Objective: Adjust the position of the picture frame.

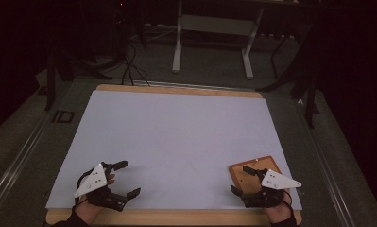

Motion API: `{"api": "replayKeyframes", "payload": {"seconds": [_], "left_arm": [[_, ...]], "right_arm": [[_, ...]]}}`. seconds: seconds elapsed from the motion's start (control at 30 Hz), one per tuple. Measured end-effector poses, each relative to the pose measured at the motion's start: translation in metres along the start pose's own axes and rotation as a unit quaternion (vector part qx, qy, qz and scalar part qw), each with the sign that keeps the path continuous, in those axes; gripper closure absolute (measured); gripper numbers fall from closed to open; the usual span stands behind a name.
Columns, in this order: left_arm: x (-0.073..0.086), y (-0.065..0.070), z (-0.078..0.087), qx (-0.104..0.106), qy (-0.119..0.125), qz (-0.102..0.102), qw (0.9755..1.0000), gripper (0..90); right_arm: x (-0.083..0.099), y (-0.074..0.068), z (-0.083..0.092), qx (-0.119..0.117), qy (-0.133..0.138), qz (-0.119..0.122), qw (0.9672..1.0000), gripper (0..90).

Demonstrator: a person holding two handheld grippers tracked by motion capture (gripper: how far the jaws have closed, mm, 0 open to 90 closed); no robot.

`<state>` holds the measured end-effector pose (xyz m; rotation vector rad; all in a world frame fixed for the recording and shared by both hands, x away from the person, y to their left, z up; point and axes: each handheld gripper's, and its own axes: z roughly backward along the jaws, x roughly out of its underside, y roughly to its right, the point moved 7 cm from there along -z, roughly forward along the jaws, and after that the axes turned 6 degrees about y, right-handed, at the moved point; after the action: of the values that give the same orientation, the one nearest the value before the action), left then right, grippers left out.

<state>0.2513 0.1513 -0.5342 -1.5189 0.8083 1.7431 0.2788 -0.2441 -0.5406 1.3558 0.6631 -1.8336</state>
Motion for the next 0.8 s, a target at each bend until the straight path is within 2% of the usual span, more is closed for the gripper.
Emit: {"api": "replayKeyframes", "payload": {"seconds": [0.03, 0.17, 0.2, 0.27, 0.33, 0.4, 0.5, 0.63, 0.67, 0.8], "left_arm": [[0.0, 0.0, 0.0, 0.001, 0.001, 0.001, 1.0, 1.6], [-0.002, 0.001, 0.0, 0.004, 0.005, -0.003, 1.0, 1.6], [-0.002, 0.001, 0.0, 0.004, 0.005, -0.003, 1.0, 1.6], [-0.002, 0.001, 0.0, 0.005, 0.005, -0.002, 1.0, 1.6], [-0.002, 0.001, 0.0, 0.005, 0.004, -0.002, 1.0, 1.6], [-0.002, 0.001, -0.001, 0.006, 0.004, -0.001, 1.0, 1.6], [-0.001, 0.002, -0.002, 0.009, 0.003, 0.0, 1.0, 1.6], [-0.001, 0.003, -0.003, 0.011, 0.001, -0.003, 0.9999, 1.6], [-0.001, 0.004, -0.004, 0.013, 0.0, -0.002, 0.9999, 1.6], [-0.001, 0.004, -0.004, 0.014, 0.0, -0.002, 0.9999, 1.6]], "right_arm": [[0.0, -0.001, 0.0, 0.004, -0.004, 0.01, 0.9999, 17.4], [-0.001, -0.007, 0.0, -0.016, -0.01, 0.017, 0.9997, 17.5], [-0.003, -0.009, 0.0, -0.024, -0.007, 0.012, 0.9996, 17.5], [-0.007, -0.012, 0.001, -0.028, -0.002, 0.022, 0.9994, 17.4], [-0.011, -0.014, 0.002, -0.038, 0.004, 0.022, 0.999, 17.0], [-0.015, -0.017, 0.002, -0.049, 0.009, 0.021, 0.9985, 13.4], [-0.023, -0.014, 0.004, -0.043, 0.02, 0.029, 0.9985, 11.4], [-0.029, -0.011, 0.007, -0.045, 0.022, 0.027, 0.9984, 11.2], [-0.034, -0.01, 0.009, -0.037, 0.022, 0.042, 0.9982, 11.2], [-0.043, -0.008, 0.013, -0.031, 0.037, 0.045, 0.9978, 10.9]]}}
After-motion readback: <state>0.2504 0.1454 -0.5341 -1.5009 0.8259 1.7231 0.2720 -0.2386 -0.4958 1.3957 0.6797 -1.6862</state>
